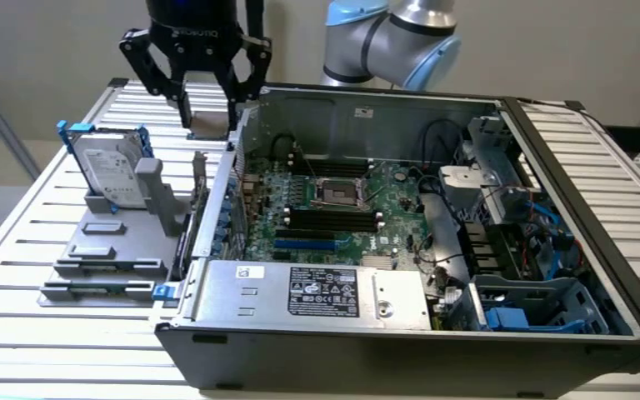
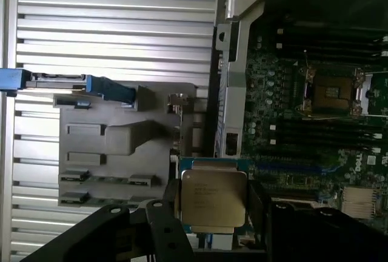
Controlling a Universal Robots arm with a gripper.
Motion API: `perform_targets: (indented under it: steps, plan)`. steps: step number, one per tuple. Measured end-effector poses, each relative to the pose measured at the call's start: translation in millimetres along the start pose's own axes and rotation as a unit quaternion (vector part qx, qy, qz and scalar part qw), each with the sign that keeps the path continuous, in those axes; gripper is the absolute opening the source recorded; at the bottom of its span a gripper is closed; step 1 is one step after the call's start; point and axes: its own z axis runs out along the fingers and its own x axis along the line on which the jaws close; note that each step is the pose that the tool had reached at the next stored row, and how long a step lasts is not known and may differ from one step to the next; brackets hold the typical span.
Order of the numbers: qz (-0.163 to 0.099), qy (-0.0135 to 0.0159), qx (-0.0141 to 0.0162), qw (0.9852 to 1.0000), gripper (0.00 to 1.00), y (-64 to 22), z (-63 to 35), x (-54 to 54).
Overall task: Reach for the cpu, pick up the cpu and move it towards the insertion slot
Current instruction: 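Pick up the cpu and move it towards the insertion slot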
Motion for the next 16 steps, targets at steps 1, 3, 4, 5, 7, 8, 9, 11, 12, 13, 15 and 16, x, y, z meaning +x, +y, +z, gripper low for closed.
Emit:
perform_targets:
  steps: [1, 3, 4, 5, 7, 8, 9, 11, 12, 13, 15, 16]
  plan:
    - [0.000, -0.0001, -0.0004, 1.0000, 0.55, -0.1, -0.1, -4.5]
    - [0.000, -0.0001, -0.0011, 1.0000, 0.55, -0.2, -0.4, -13.5]
    - [0.000, -0.0001, -0.0013, 1.0000, 0.55, -0.2, -0.6, -18.0]
    - [0.000, -0.0001, -0.0014, 1.0000, 0.55, -0.1, -0.8, -22.5]
    - [0.000, -0.0001, -0.0016, 1.0000, 0.55, 0.4, -1.1, -31.9]
    - [0.000, -0.0001, -0.0016, 1.0000, 0.55, 0.9, -1.1, -36.4]
    - [0.000, -0.0001, -0.0016, 1.0000, 0.55, 1.4, -1.1, -41.0]
    - [0.000, 0.0000, -0.0015, 1.0000, 0.55, 3.0, -0.8, -50.1]
    - [0.000, 0.0000, -0.0015, 1.0000, 0.55, 4.2, -0.5, -54.7]
    - [0.000, -0.0001, -0.0015, 1.0000, 0.55, 5.6, 0.1, -59.1]
    - [0.000, -0.0001, -0.0015, 1.0000, 0.55, 9.6, 1.7, -67.3]
    - [0.000, 0.0000, -0.0015, 1.0000, 0.55, 12.0, 2.7, -71.1]
